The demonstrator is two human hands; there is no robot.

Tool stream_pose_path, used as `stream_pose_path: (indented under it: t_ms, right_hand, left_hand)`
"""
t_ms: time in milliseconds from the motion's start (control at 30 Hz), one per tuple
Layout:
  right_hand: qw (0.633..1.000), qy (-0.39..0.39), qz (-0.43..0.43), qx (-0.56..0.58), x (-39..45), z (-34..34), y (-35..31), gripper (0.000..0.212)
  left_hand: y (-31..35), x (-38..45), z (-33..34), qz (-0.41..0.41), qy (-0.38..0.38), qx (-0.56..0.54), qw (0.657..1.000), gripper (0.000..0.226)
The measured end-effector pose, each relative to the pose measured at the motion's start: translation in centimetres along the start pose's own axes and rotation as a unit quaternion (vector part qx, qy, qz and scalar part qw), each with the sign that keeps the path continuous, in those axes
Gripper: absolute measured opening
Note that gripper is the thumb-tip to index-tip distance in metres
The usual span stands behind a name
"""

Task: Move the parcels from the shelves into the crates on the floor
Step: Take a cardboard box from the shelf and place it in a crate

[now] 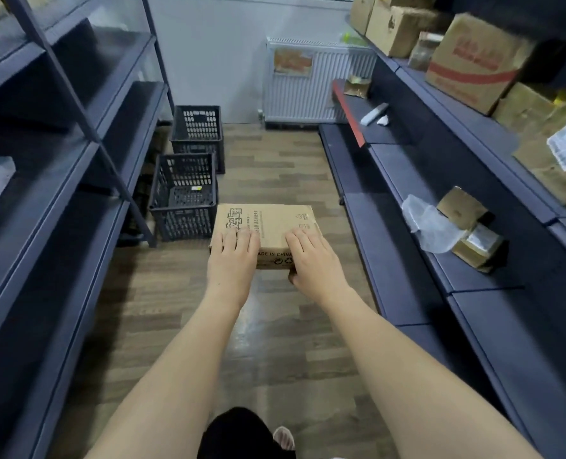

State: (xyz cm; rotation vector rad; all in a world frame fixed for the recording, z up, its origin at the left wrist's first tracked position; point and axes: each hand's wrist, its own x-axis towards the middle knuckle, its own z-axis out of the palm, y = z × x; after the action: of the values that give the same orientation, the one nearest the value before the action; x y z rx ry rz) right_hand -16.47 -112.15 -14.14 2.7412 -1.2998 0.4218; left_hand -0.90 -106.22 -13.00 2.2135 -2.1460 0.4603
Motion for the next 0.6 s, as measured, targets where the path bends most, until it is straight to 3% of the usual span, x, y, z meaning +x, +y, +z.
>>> stream_pose_path:
  t_ms: [133, 400, 600]
  right_hand:
    - [1.000, 0.006, -0.017, 0.005, 6.2, 3.2, 1.7, 0.071]
    - [1.000, 0.004, -0.009, -0.002, 20.3, 8.8, 6.4, 0.070]
    - [1.000, -0.016, 0.004, -0.002, 31.0, 11.6, 8.3, 0.072]
  left_hand:
    - [-2.3, 5.6, 2.9, -0.014, -0.021, 0.009, 1.000, 0.083]
    - [-7.8, 20.0, 8.8, 0.005, -0.024, 0.017, 1.000, 0.069]
    - [-13.0, 30.2, 12.3, 0.018, -0.085, 0.022, 0.996, 0.087]
